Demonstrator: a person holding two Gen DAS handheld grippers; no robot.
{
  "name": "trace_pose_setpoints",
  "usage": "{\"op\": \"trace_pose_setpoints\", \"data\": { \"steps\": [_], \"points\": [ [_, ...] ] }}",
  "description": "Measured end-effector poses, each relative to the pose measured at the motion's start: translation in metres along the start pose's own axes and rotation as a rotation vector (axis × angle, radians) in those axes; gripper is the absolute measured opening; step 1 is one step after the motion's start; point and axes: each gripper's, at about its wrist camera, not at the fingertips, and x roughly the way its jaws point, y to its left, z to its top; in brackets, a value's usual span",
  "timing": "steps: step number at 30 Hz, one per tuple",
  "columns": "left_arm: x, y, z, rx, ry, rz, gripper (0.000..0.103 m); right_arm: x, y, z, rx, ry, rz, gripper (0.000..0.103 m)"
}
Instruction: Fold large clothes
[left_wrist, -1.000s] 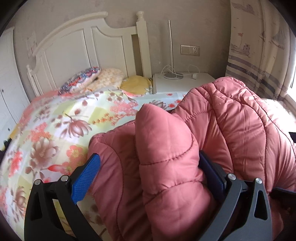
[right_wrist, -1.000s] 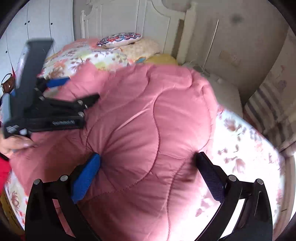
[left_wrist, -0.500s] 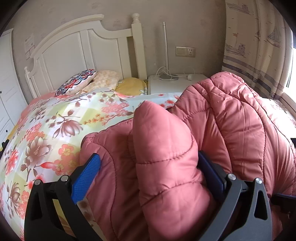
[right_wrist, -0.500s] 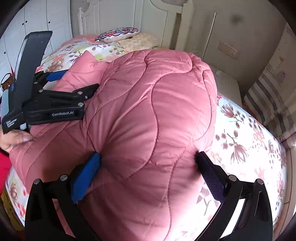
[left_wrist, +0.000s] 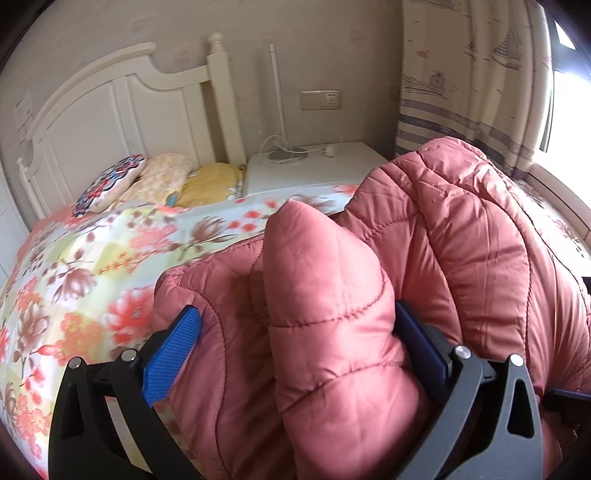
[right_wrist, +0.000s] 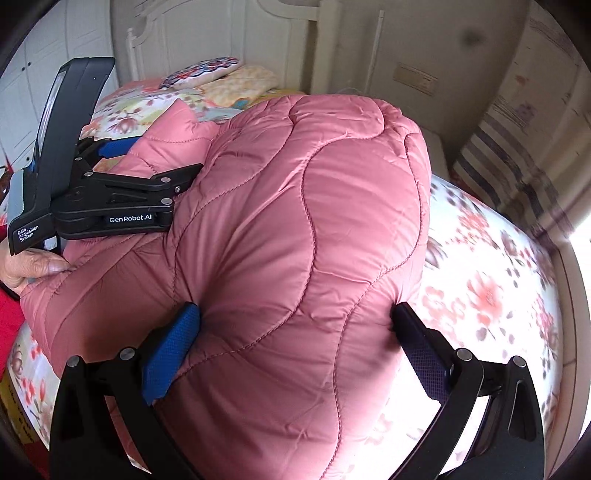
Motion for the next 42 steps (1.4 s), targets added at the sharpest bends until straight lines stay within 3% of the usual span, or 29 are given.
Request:
{"op": "trace_pose_setpoints", "data": {
  "steps": [10,13,16,21,27,29,34,37,42],
  "points": [
    [0.006,-0.06,0.012,0.062,-0.003,-0.059,0.101,-0.026,-0.043,-0.031,0.108,-0.025,-0.044,0.099],
    [0.005,-0.053,0.015,0.034,0.01,-0.085,0.101,-0.055,-0.047,-0.037,0.139,-0.102,0.055,0.099],
    [0.001,-0.046,0.016,0.01,0.001,-0.086,0.101,-0.083,-0.071,-0.051,0.277,-0.18,0.166,0.099],
    [-0.023,-0.052,0.019,0.052,-0.071,0.013,0.101,-0.114,-0.071,-0.076,0.295,-0.21,0.009,0.099],
    [-0.092,-0.047,0.017,0.049,-0.202,0.197,0.101,-0.155,-0.044,-0.109,0.289,-0.308,-0.112,0.099],
    [-0.117,-0.043,0.01,0.027,-0.223,0.222,0.101,-0.163,-0.032,-0.118,0.282,-0.32,-0.122,0.099],
    [-0.167,-0.03,-0.02,-0.071,-0.218,0.256,0.101,-0.167,-0.013,-0.14,0.291,-0.286,-0.09,0.099],
    [-0.19,-0.032,-0.043,-0.106,-0.203,0.228,0.101,-0.168,-0.005,-0.146,0.295,-0.261,-0.07,0.099],
    [-0.195,-0.038,-0.067,-0.154,-0.117,0.23,0.101,-0.163,0.004,-0.116,0.253,-0.291,-0.15,0.099]
  ]
}}
